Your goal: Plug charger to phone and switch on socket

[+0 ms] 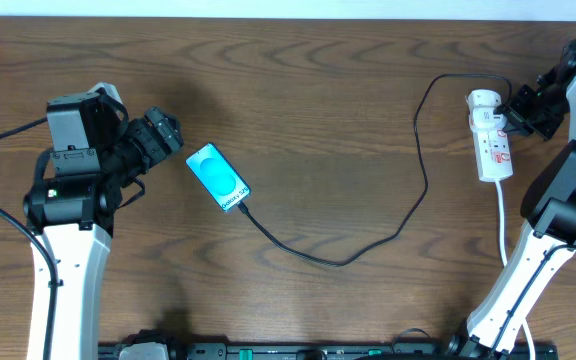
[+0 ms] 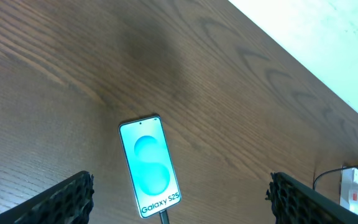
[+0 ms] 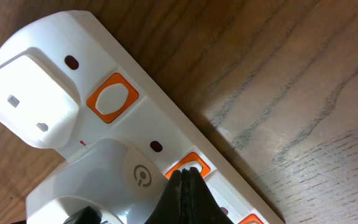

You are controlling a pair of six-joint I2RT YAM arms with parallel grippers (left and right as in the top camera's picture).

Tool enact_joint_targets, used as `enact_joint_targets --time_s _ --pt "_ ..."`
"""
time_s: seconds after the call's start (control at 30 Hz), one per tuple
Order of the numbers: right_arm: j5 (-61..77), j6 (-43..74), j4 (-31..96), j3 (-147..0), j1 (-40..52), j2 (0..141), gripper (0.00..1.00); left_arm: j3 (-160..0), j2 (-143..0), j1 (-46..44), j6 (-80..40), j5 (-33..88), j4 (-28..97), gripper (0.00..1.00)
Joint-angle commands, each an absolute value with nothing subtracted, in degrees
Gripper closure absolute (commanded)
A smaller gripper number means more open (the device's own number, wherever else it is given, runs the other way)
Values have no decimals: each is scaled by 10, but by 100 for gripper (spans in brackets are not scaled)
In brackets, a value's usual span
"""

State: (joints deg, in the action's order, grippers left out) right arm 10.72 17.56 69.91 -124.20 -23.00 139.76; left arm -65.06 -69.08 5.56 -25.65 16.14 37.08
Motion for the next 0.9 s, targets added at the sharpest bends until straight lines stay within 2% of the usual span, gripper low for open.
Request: enact_joint_targets --time_s 0.0,0.43,0.87 --pt "126 180 698 -1238 -216 1380 99 -651 -692 58 -251 153 371 9" --pt "157 179 705 -1238 -222 1380 99 -651 -692 58 -251 153 371 9" --pt "136 155 726 -1238 -277 1380 99 -651 -692 58 -251 153 371 9"
